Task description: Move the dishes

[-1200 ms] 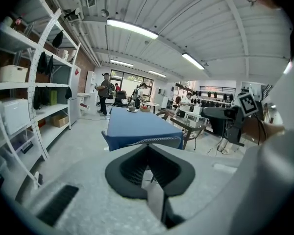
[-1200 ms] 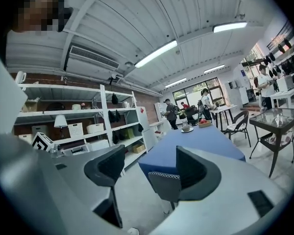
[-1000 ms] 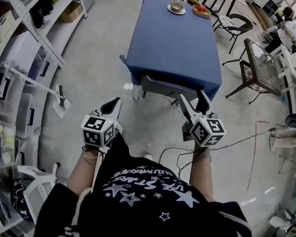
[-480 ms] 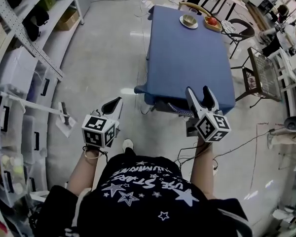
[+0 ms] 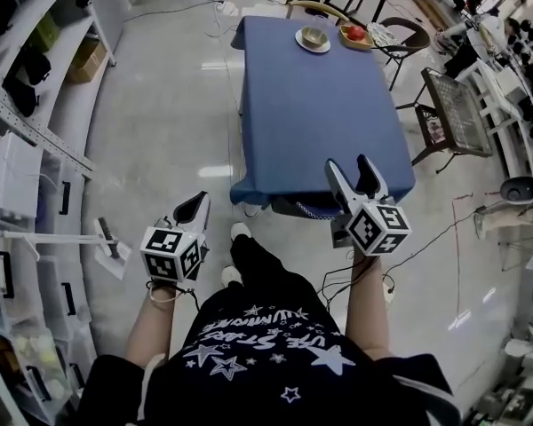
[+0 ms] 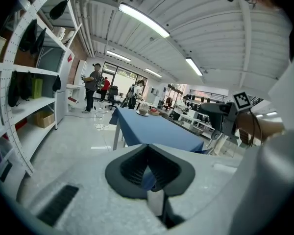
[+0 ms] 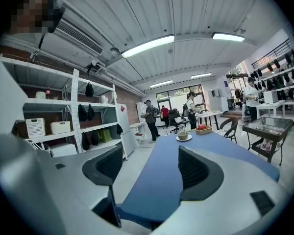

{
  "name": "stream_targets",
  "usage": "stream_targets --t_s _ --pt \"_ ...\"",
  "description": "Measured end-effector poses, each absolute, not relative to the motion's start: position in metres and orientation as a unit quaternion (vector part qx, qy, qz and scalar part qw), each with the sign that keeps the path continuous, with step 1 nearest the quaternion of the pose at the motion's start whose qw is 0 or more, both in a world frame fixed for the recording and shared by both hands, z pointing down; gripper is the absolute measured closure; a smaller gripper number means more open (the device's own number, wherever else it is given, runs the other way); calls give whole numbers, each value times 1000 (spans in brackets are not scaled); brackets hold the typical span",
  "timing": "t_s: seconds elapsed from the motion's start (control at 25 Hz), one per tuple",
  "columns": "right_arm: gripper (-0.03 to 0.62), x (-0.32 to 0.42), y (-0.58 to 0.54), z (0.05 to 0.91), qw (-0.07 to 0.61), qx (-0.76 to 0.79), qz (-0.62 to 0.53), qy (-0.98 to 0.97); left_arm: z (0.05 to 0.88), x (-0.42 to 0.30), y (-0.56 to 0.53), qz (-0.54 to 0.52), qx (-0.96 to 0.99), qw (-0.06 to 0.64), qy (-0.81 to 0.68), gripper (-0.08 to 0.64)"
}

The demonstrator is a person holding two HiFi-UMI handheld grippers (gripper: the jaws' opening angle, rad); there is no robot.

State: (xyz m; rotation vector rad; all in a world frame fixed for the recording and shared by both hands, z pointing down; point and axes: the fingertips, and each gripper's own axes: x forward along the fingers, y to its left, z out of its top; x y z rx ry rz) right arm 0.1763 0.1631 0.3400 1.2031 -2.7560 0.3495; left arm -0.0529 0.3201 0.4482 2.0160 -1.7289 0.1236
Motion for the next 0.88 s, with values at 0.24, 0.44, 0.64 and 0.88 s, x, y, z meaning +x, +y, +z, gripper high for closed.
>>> stream_targets --t_s 0.24,0.44,0.64,0.88 --pt "255 164 102 352 36 419 140 -896 449 -73 274 69 740 233 -627 540" --pt "255 145 17 362 15 438 160 -885 450 -106 207 96 738 233 -626 540" --pt "255 128 -72 365 5 445 158 -882 438 -120 112 112 757 216 -606 540" --pt "255 115 -133 380 5 459 181 -870 433 -127 34 118 772 215 -586 540"
